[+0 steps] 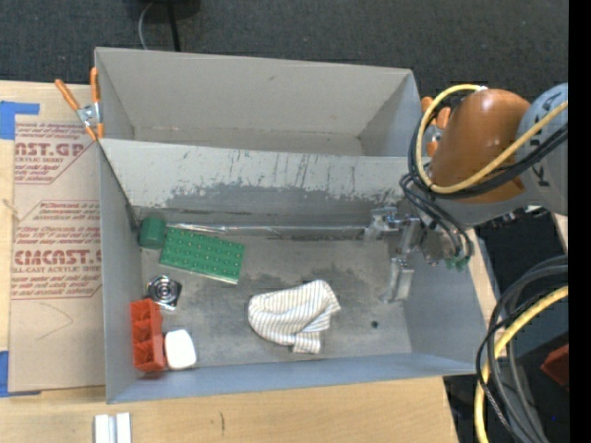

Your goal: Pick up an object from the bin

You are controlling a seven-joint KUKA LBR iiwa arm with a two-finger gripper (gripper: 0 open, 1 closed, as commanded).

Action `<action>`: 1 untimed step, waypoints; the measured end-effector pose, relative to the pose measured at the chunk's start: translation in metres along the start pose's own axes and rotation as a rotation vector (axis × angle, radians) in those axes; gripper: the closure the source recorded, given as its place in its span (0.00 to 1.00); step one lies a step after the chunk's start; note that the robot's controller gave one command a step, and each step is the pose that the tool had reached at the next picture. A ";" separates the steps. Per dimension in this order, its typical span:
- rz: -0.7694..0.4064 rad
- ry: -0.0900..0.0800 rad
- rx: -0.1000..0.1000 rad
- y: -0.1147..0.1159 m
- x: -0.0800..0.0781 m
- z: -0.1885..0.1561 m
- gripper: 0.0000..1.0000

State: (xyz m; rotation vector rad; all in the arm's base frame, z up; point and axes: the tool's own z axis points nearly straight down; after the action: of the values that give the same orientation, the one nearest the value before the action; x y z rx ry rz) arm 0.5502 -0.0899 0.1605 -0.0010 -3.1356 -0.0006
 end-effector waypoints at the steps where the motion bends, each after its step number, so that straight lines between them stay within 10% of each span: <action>1: -0.001 -0.007 0.001 0.000 -0.002 -0.004 0.00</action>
Offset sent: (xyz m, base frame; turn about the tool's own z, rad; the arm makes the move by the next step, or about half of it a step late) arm 0.0202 0.0529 -0.0905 0.0227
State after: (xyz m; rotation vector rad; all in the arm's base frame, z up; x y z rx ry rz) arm 0.5519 -0.0897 0.1648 0.0004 -3.1427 0.0007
